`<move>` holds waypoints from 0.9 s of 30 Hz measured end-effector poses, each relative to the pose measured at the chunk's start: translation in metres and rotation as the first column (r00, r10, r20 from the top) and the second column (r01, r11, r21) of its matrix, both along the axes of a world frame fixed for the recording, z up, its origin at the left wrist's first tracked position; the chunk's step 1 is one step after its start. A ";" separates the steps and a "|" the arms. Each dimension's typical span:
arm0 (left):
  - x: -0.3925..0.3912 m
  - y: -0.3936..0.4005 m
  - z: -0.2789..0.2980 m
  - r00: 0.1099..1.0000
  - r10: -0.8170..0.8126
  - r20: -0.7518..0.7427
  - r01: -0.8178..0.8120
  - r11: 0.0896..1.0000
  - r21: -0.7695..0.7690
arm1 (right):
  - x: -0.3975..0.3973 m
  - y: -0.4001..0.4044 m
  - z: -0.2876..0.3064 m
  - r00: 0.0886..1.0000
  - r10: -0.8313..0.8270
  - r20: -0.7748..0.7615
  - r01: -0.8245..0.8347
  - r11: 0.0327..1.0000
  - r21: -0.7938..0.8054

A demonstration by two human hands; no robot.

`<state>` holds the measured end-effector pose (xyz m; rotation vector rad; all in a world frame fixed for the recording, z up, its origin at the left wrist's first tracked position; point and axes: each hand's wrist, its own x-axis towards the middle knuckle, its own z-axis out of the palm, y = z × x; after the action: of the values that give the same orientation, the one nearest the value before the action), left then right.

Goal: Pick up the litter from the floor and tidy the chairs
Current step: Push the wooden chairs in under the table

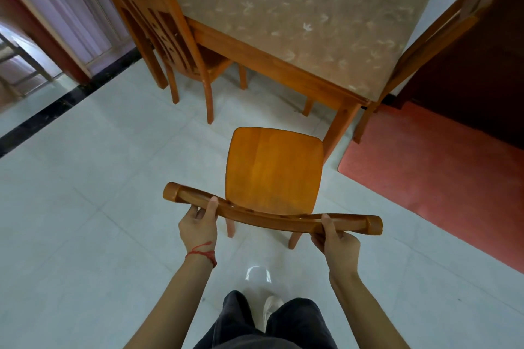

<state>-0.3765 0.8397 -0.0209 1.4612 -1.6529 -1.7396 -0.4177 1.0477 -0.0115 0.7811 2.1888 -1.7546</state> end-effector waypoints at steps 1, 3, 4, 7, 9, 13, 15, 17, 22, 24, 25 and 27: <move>-0.006 -0.002 0.001 1.000 0.012 -0.004 -0.012 1.000 -0.003 | -0.006 -0.002 0.000 1.000 0.007 -0.002 -0.007 1.000 -0.006; -0.018 -0.009 0.004 1.000 0.028 -0.007 -0.028 1.000 -0.002 | -0.019 -0.009 0.000 1.000 0.014 0.000 -0.014 1.000 -0.016; -0.024 -0.013 0.004 0.999 0.035 -0.008 -0.035 0.999 0.003 | -0.025 -0.014 0.000 1.000 0.015 0.007 -0.015 1.000 -0.021; -0.042 -0.025 0.005 0.998 0.054 -0.029 -0.054 0.998 0.014 | -0.045 -0.028 0.002 1.000 0.005 0.028 -0.003 0.999 -0.051; -0.055 -0.035 0.004 0.998 0.050 -0.037 -0.050 0.999 0.014 | -0.059 -0.038 0.003 0.999 -0.004 0.032 0.006 0.998 -0.056; -0.085 -0.057 0.000 0.999 0.041 -0.036 -0.040 0.999 0.003 | -0.089 -0.059 0.000 1.000 -0.006 0.015 0.006 0.999 -0.034; -0.101 -0.070 -0.003 0.999 0.033 -0.021 -0.034 0.999 -0.020 | -0.106 -0.070 -0.002 1.000 -0.004 0.006 0.004 1.000 -0.016; -0.117 -0.084 -0.004 1.000 0.011 -0.005 -0.011 0.999 -0.036 | -0.124 -0.083 -0.004 1.000 -0.022 0.004 0.022 1.000 -0.007; -0.162 -0.125 -0.007 0.993 -0.103 0.057 0.107 0.991 -0.078 | -0.167 -0.118 0.002 0.995 -0.101 0.012 0.102 0.994 -0.045; -0.183 -0.141 -0.004 0.987 -0.136 0.083 0.142 0.987 -0.076 | -0.183 -0.132 0.004 0.994 -0.106 0.017 0.107 0.993 -0.045; -0.194 -0.148 -0.003 0.986 -0.138 0.090 0.145 0.987 -0.071 | -0.192 -0.139 0.005 0.994 -0.106 0.021 0.107 0.993 -0.046; -0.214 -0.159 -0.002 0.986 -0.150 0.075 0.155 0.986 -0.065 | -0.209 -0.150 0.005 0.993 -0.117 0.031 0.118 0.992 -0.054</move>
<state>-0.5909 0.6805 -0.0225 1.4111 -1.8879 -1.7059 -0.6270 0.8972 -0.0065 0.9329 2.1067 -1.8394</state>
